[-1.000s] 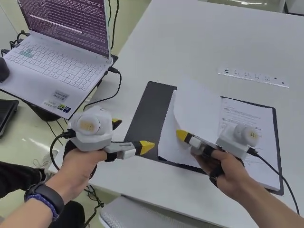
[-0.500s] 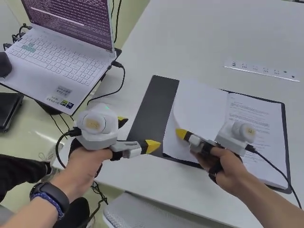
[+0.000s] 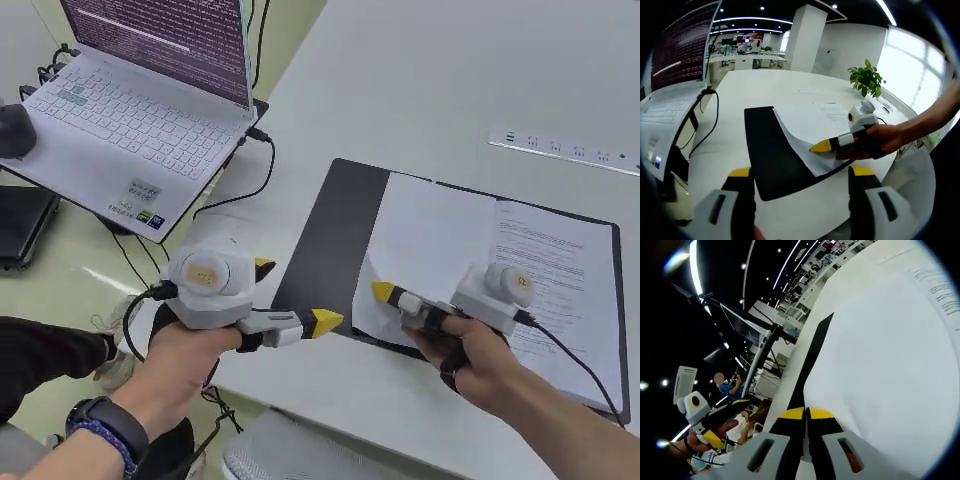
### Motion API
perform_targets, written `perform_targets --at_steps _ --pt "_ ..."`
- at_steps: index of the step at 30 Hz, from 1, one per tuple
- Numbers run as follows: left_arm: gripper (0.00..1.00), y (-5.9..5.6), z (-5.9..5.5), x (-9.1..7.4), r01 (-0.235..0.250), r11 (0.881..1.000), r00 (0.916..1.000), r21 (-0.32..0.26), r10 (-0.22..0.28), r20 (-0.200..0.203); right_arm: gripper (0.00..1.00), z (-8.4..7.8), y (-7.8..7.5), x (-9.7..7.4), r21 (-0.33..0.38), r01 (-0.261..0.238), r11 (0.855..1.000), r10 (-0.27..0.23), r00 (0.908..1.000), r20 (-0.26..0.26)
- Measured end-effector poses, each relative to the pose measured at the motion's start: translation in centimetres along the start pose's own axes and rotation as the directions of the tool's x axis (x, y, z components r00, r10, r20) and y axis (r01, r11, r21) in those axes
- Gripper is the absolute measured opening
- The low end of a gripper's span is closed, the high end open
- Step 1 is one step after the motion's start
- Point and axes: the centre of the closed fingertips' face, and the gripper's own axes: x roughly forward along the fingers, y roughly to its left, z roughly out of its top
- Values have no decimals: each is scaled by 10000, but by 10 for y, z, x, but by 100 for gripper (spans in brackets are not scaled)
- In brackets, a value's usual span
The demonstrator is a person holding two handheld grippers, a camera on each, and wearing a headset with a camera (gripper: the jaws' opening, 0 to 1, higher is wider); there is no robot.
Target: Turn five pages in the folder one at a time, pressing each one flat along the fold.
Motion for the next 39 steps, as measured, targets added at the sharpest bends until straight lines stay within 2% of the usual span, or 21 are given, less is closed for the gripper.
perform_targets --at_steps 7,12,15,17,20,23,26,30,34,36,39 --pt "76 -3 -3 -1 -37 10000 9999 -44 37 -112 3 -8 -14 5 -341 489 9982 -499 9983 -307" --pt "76 0 -3 2 -11 10000 9998 -1 11 -181 6 -14 -12 7 -714 542 9960 -571 9976 -394" --pt "77 1 -1 4 -6 10000 9999 80 7 -150 12 -14 -9 7 -654 415 9970 -435 9986 -301" --pt "77 1 0 6 61 9999 9998 128 -59 -183 19 -14 0 7 -378 36 9993 -46 9996 -274" --pt "76 -1 -1 11 136 9996 9996 233 -131 -236 29 -16 7 5 -540 -148 9984 130 9993 -351" --pt "75 -7 -3 19 300 9988 9991 376 -289 -304 33 -12 16 -4 -758 -267 9968 243 9992 -320" --pt "72 -15 -3 24 515 9968 9984 607 -500 -259 32 -7 23 -14 -934 -410 9948 392 9990 -206" --pt "66 -22 -5 36 742 9942 9964 783 -706 -474 31 -2 20 -30 -1397 -217 9899 195 9997 -175" --pt "47 -26 -1 48 820 9924 9960 915 -785 -415 31 1 12 -48 -1679 33 9858 -52 9999 -106" --pt "41 -28 -1 56 892 9915 9953 945 -852 -450 28 1 7 -56 -1738 177 9846 -198 9997 -107" --pt "37 -34 -6 65 1120 9834 9923 1427 -1029 -692 29 3 0 -67 -1758 402 9836 -413 9991 -26"
